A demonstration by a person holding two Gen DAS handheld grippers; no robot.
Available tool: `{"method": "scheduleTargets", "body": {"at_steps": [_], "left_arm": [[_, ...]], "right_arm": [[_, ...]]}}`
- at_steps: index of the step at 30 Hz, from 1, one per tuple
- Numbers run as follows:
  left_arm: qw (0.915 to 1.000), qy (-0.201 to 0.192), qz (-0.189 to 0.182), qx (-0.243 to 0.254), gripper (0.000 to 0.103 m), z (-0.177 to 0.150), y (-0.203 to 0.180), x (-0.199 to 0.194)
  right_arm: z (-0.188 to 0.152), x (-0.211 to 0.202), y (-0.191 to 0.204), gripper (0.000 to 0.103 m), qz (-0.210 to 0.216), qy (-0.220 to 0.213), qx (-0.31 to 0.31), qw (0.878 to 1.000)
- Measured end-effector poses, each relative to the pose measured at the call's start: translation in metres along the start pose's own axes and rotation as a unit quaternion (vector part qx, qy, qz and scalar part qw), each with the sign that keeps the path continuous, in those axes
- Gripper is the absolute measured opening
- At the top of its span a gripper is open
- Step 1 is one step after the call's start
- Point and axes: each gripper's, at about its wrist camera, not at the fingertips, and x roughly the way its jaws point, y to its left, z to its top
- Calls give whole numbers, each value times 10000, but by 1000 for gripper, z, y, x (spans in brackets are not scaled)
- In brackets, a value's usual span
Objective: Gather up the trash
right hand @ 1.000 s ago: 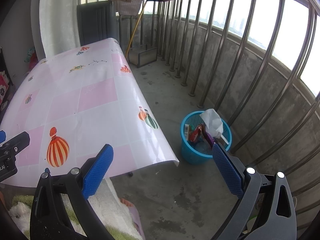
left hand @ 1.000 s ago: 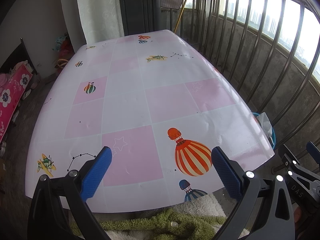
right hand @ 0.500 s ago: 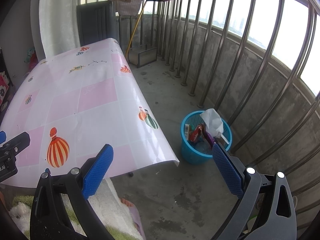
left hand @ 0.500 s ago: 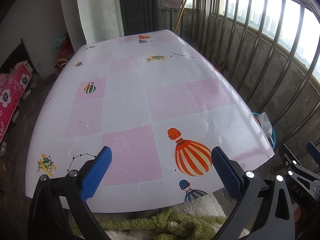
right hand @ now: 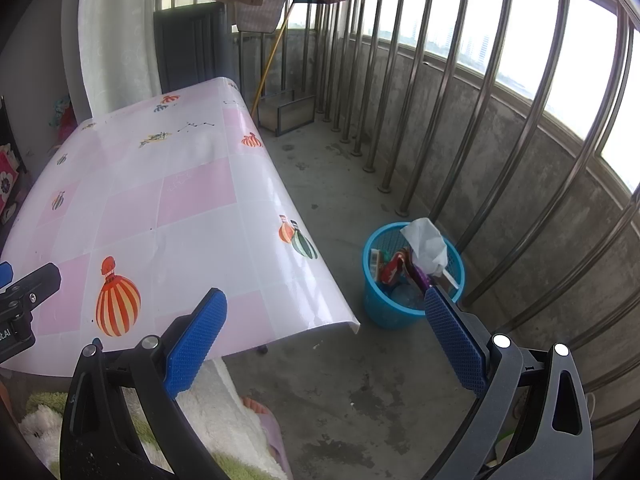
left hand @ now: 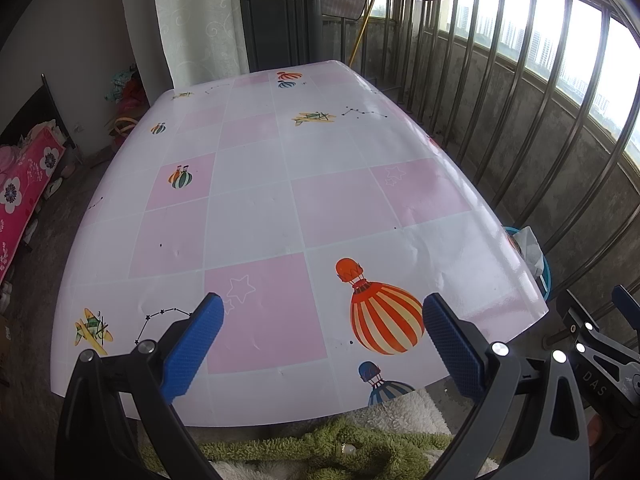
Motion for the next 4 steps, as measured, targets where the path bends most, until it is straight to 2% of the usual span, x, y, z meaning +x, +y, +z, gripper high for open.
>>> {"method": "scheduleTargets", "body": {"at_steps": [4], "left_arm": [[10000, 0, 0, -1, 97, 0, 0, 0]], "right_arm": [[0, 0, 1, 95, -3, 0, 6, 10000]]}}
